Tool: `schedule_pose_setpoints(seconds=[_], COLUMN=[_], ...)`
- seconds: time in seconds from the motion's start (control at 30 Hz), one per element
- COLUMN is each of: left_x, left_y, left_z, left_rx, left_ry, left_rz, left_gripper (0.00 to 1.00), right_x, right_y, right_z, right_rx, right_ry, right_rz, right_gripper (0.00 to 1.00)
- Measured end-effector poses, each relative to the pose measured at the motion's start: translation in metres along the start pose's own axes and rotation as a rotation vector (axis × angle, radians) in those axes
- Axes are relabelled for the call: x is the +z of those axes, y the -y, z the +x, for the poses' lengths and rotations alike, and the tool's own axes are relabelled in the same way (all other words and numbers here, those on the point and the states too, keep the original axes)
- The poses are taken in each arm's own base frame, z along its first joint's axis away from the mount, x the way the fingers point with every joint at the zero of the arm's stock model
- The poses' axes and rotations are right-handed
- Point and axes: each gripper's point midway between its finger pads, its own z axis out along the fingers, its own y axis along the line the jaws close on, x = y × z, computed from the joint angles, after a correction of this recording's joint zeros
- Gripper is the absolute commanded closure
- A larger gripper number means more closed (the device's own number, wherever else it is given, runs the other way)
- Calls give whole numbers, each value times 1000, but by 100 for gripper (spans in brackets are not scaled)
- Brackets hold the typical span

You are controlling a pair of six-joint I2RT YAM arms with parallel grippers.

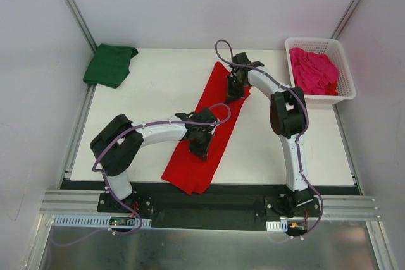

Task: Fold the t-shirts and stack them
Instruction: Rotate the tshirt 90 degrees

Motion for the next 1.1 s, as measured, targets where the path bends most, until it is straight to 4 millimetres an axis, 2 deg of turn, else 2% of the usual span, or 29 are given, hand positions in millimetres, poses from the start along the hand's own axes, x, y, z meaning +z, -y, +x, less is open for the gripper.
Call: schedule_pose_setpoints(seconds=[0.57,0.7,0.77,0.9,1.0,1.1], left_x=[-3,-8,-18,-60,-101,-130], left_y=[31,40,48,69,78,81], left_z=[-10,-8,-9,-18,-29,-44], left_rx=[54,77,97,146,192,243], left_ry=[14,22,46,159,289,403], left_rz=[59,73,91,154,188,188], left_gripper=[100,100,100,100,100,100], right_x=[5,-5,-19,-77,-136,-191], right_y=[2,-1,-3,-19,-33,-35], right_z=[-35,-28,-23,-28,-39,-33], right_rx=[-94,-121,-128,-159,-189,-195], right_ry=[68,99,117,230,378,508], right_rz=[-66,-95,-102,-132,-148,-130], right_gripper=[98,98,98,98,98,98])
